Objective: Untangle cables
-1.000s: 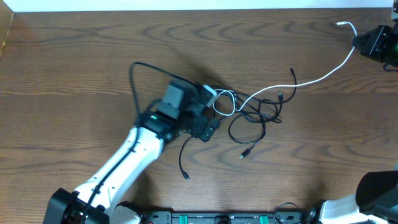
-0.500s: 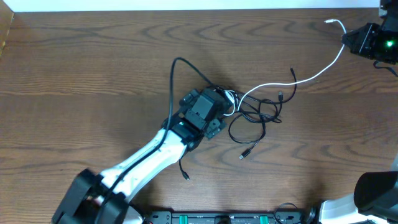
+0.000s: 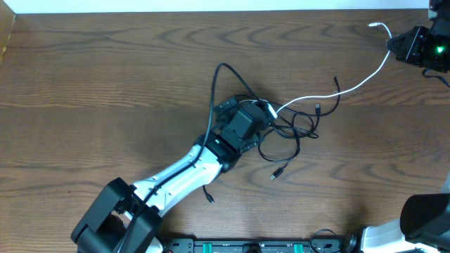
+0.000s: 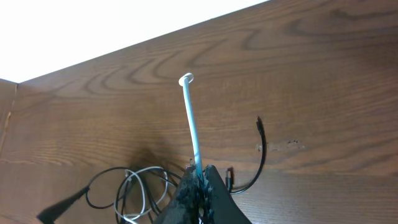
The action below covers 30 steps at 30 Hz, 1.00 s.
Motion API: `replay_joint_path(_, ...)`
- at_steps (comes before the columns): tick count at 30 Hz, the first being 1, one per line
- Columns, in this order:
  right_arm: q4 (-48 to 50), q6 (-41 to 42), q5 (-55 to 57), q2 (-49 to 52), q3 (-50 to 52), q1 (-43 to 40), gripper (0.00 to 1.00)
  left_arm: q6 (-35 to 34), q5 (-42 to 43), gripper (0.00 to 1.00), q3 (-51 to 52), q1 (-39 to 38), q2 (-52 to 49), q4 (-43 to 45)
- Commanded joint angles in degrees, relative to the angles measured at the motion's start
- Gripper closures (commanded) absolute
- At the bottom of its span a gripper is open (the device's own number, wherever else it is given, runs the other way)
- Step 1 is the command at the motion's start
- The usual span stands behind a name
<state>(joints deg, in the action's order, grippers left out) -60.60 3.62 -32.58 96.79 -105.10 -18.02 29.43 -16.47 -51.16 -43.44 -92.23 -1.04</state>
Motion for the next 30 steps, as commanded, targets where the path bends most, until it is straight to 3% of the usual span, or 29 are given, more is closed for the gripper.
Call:
replay_joint_path(1, 0.0, -1.0, 0.2, 0.0, -0.7, 0.3, 0.99, 5.3, -0.7, 0.02, -0.9, -3.5, 0.0, -0.3)
replay_joint_path(14, -0.3, -1.0, 1.0, 0.0, -0.7, 0.5, 0.99, 10.0, -0.7, 0.02, -0.9, -5.5, -2.8, 0.2)
replay_joint_path(22, -0.7, -1.0, 0.9, 0.0, -0.7, 0.5, 0.99, 14.0, -0.8, 0.01, -0.9, -5.5, -7.5, 5.7)
replay_joint_path(23, -0.7, -1.0, 0.9, 0.0, -0.7, 0.5, 0.99, 14.5, -0.8, 0.02, -0.9, -5.5, -7.5, 6.1)
replay_joint_path(25, -0.7, -1.0, 0.9, 0.0, -0.7, 0.5, 0.99, 15.8, -0.8, 0.24, -0.9, -5.4, -7.5, 6.4)
replay_joint_path(27, -0.8, -1.0, 0.9, 0.0, -0.7, 0.5, 0.99, 16.4, -0.8, 0.35, -0.9, -5.1, -7.5, 6.5)
replay_joint_path(30, -1.0, -1.0, 0.9, 0.0, -0.7, 0.5, 0.99, 16.4, -0.8, 0.36, -0.9, -4.3, -7.5, 7.2)
